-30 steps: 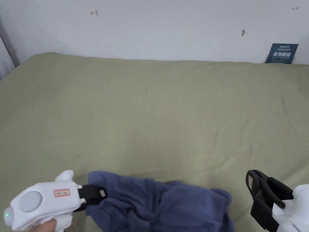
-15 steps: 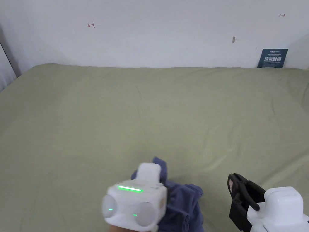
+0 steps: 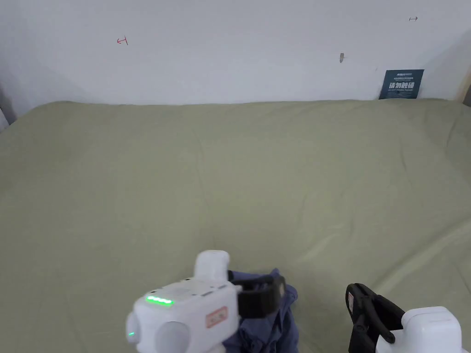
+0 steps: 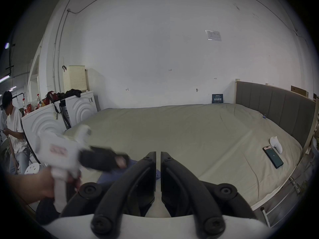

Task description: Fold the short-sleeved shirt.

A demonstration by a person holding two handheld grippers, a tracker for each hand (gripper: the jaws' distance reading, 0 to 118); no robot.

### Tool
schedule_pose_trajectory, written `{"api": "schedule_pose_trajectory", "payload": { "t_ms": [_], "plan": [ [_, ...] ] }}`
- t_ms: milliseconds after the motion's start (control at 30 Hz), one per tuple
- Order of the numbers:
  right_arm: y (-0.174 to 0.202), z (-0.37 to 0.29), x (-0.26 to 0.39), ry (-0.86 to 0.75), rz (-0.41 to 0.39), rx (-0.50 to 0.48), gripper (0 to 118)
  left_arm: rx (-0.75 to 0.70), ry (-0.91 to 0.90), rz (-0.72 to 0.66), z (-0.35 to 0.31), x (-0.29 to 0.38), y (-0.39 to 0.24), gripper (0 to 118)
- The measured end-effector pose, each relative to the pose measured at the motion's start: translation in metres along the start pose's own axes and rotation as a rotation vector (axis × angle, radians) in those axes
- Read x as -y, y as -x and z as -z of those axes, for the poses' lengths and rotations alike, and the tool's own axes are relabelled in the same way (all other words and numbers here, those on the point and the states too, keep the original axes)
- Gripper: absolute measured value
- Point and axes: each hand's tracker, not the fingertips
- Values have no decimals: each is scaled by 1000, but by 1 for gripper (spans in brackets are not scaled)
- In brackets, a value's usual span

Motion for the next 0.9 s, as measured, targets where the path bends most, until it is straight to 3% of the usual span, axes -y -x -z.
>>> {"api": "schedule_pose_trajectory", "payload": {
  "t_ms": [67, 100, 133, 167, 200, 233, 333, 533, 700, 867, 900],
  "plan": [
    [-1, 2, 2, 6, 0, 3, 8, -14, -7, -167, -10, -4, 21, 105],
    [-2, 4, 4, 17, 1, 4, 8, -27, 50, -235, -10, -3, 32, 98],
    [-2, 6, 5, 25, 1, 3, 8, -22, 83, -254, -6, 1, 39, 83],
    [-2, 8, 6, 37, 1, 1, 8, -43, 103, -235, 4, 8, 45, 56],
    [-2, 9, 7, 42, 1, 1, 8, -77, 127, -197, 9, 15, 45, 13],
    [-1, 9, 8, 44, 2, 0, 8, -49, 151, -181, 16, 21, 44, 8],
    [-1, 12, 13, 67, -2, -5, 8, 102, 228, -259, 42, 46, 32, 8],
    [-3, 22, 13, 115, 3, -20, 8, 88, 347, -247, 103, 82, 18, 8],
    [5, 49, 14, 197, 45, -141, 8, 138, 218, -161, 38, 60, 13, 8],
    [6, 134, 59, 427, 185, -265, 8, 62, 115, -133, -48, 33, 41, 8],
    [4, 147, 69, 463, 229, -278, 8, 36, 99, -135, -61, 30, 51, 19]
  ]
}}
